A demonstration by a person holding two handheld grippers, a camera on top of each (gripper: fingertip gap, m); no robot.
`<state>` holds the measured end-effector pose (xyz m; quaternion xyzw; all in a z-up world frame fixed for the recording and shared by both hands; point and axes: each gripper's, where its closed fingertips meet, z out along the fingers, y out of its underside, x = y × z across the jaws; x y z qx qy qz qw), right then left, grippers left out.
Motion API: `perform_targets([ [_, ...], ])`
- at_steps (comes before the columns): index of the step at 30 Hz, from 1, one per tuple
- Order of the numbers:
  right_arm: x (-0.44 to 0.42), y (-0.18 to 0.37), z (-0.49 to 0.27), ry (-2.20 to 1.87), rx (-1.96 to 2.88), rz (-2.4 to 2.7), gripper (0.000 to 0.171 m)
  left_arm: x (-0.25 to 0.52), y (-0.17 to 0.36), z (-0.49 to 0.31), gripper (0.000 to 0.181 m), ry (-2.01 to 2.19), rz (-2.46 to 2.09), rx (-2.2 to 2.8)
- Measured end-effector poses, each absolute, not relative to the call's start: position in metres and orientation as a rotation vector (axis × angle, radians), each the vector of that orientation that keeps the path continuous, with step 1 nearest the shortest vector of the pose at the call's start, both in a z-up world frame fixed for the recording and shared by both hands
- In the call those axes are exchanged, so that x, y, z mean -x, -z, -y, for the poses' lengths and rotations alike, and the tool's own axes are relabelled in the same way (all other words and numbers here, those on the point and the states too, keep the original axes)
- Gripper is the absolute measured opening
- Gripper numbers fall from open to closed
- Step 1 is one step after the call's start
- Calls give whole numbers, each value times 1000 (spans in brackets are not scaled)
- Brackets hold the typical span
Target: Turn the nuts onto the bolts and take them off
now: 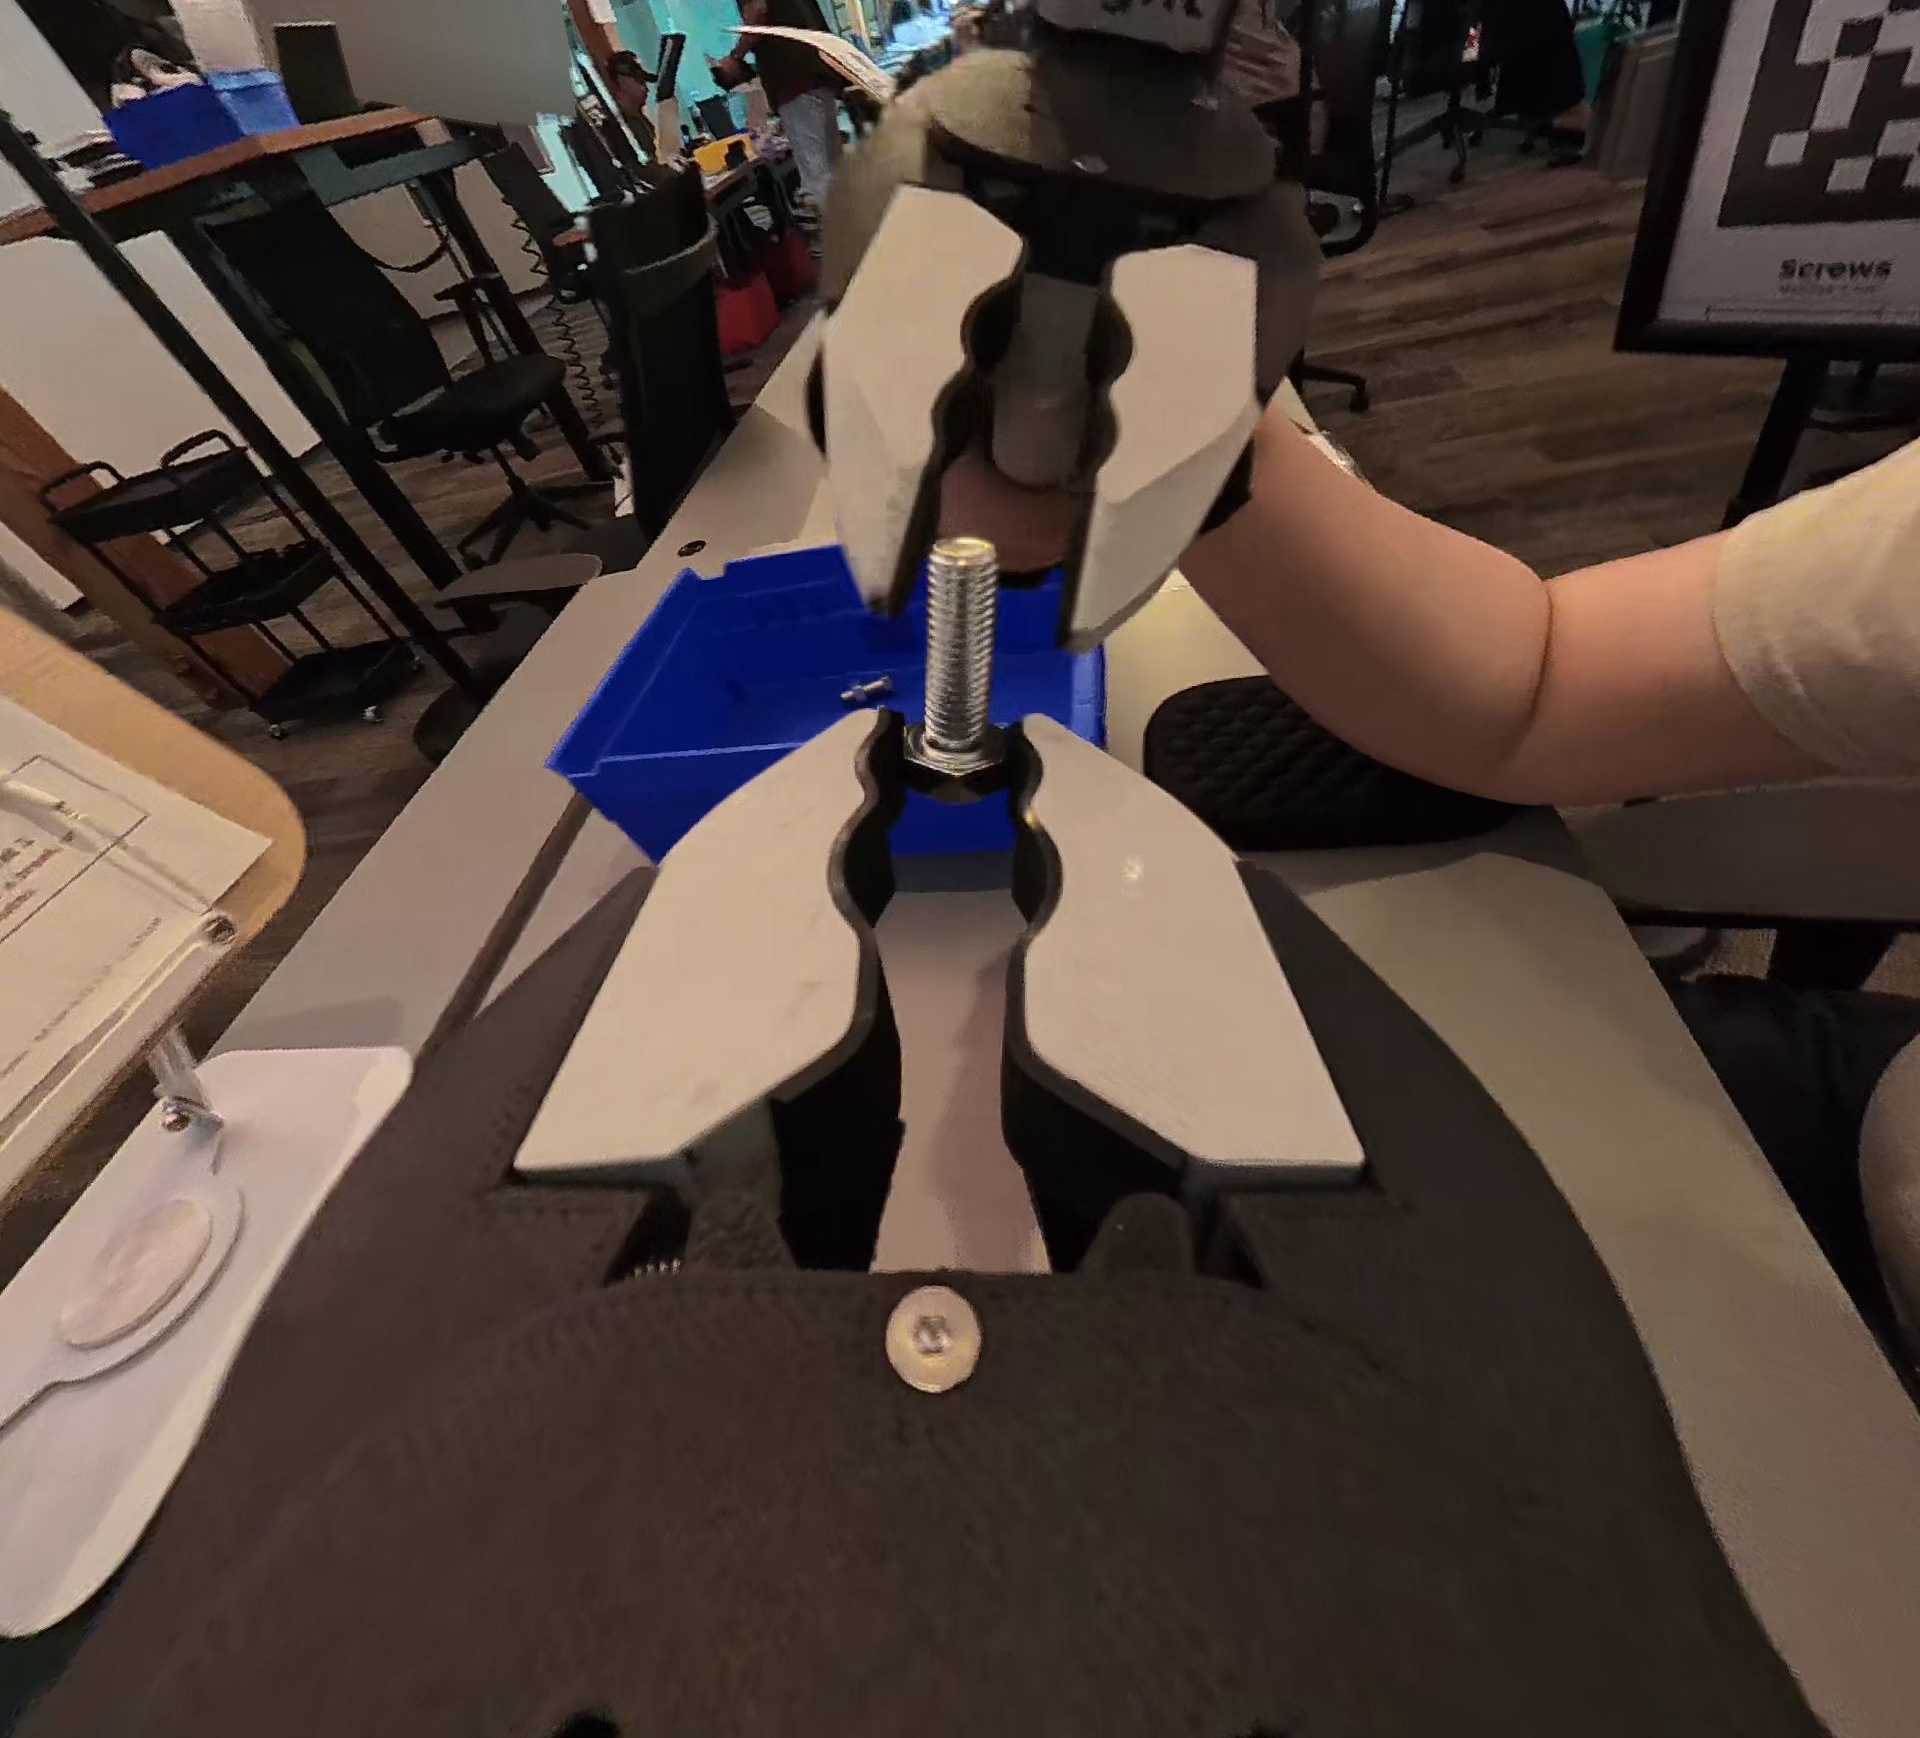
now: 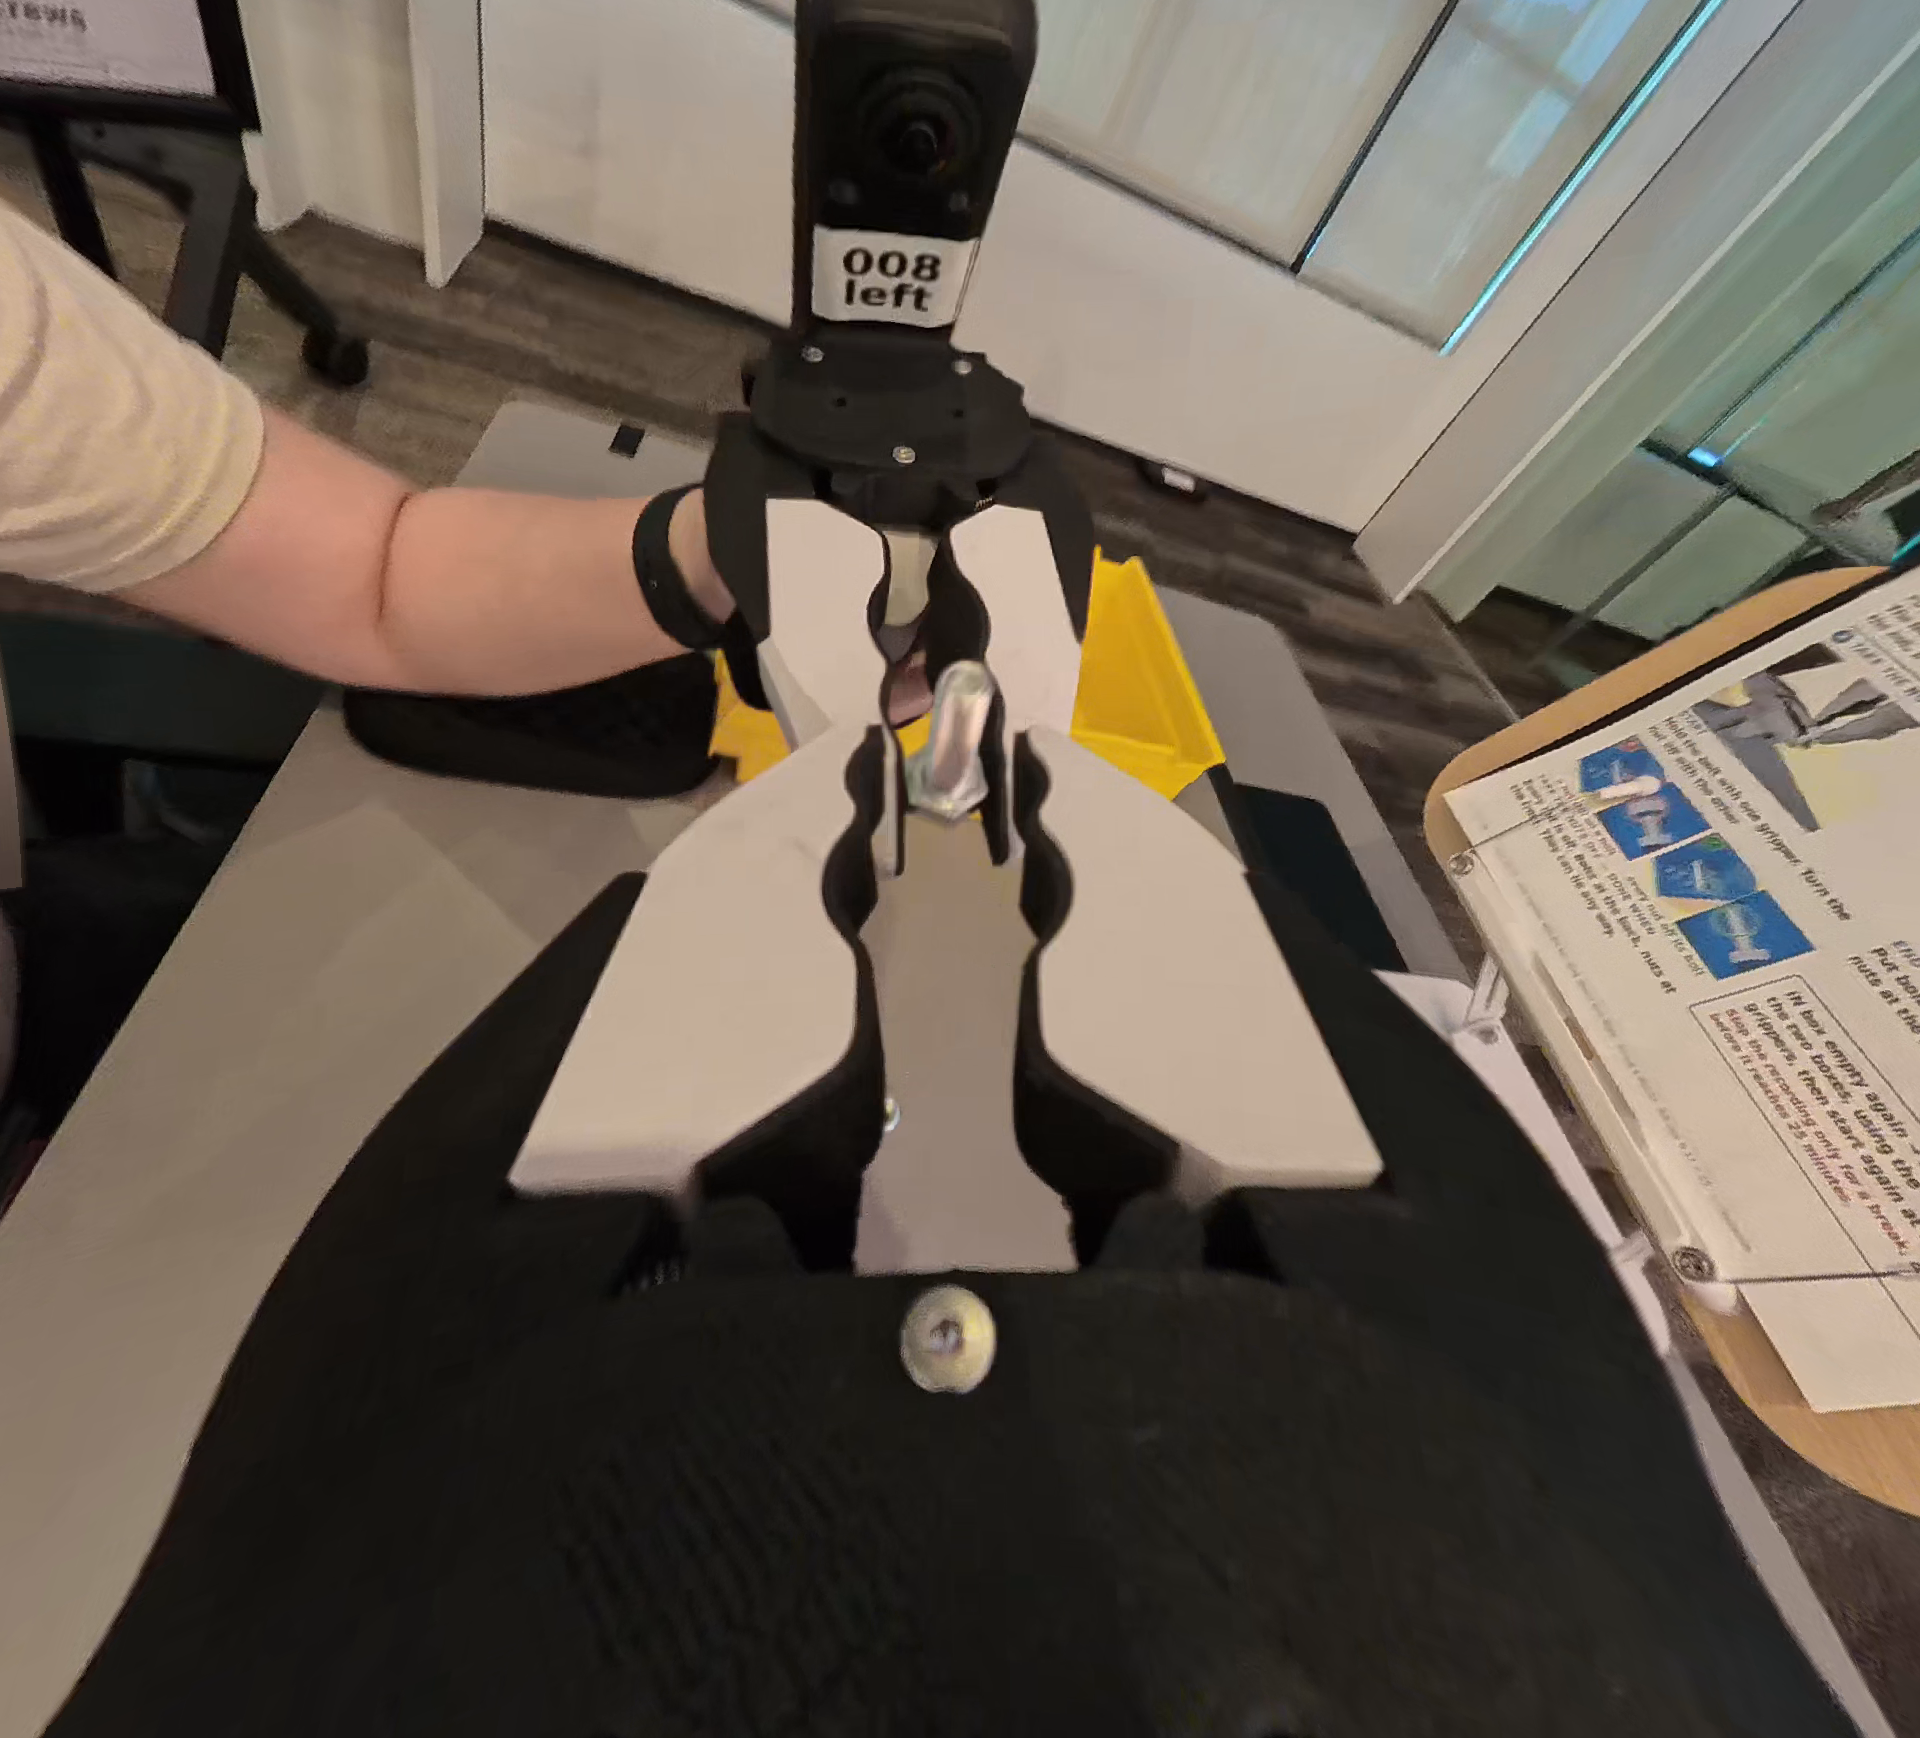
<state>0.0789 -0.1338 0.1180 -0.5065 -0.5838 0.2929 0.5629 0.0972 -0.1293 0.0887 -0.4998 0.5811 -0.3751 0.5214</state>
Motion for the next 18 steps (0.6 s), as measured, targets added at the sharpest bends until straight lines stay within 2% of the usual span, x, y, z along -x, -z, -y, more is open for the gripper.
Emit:
perform_targets([
  [4, -86, -86, 117, -780, 1353, 1428, 26, -58, -113, 99, 19, 826, -1241, 1245],
  [9, -71, 56, 91, -520, 1779, 1836, 31, 4, -146, 85, 19, 705, -1113, 1253],
  [11, -68, 94, 84, -376, 1839, 1957, 34, 25, -156, 88, 18, 678, -1087, 1238],
  [14, -60, 120, 80, -244, 1748, 2134, 36, 47, -171, 97, 18, 680, -1054, 1195],
  [18, -54, 134, 68, -94, 1639, 2337, 30, 52, -179, 111, 18, 744, -1069, 1144],
])
